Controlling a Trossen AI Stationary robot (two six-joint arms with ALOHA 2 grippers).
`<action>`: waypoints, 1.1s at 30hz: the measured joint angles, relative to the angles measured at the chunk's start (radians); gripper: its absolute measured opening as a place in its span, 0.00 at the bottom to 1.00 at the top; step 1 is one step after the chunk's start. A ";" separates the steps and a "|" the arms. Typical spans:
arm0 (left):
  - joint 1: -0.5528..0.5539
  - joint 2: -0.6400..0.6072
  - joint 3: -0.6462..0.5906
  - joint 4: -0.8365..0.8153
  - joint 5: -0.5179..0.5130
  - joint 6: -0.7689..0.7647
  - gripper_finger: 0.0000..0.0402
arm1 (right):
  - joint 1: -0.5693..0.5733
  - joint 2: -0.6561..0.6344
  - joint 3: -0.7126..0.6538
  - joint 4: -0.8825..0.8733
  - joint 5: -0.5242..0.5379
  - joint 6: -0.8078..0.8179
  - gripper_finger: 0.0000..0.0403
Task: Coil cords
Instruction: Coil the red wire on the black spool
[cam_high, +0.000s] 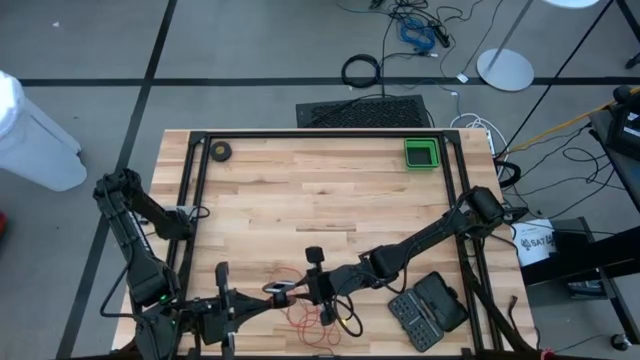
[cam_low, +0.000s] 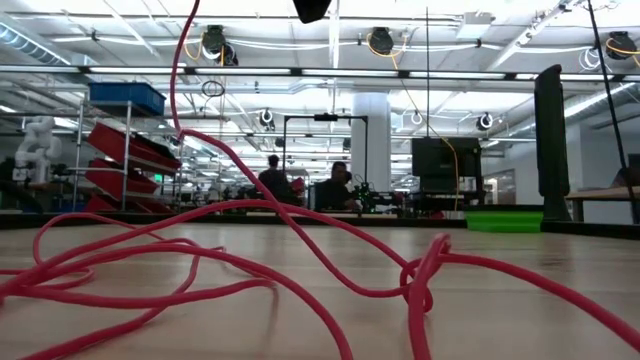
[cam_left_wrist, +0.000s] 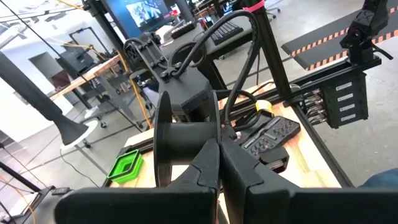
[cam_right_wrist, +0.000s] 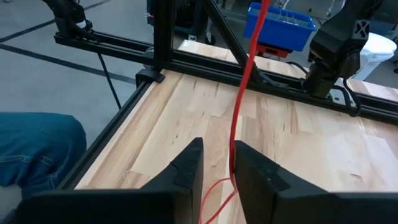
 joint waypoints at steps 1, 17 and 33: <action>0.000 0.000 0.000 0.000 0.000 0.000 0.02 | 0.000 0.000 0.000 -0.004 0.000 0.000 0.17; -0.002 0.000 0.000 0.000 0.000 -0.001 0.02 | 0.000 -0.002 0.000 -0.046 0.005 0.024 0.01; -0.023 0.002 0.000 -0.136 0.008 -0.009 0.02 | 0.051 -0.172 0.022 -0.406 0.036 0.131 0.00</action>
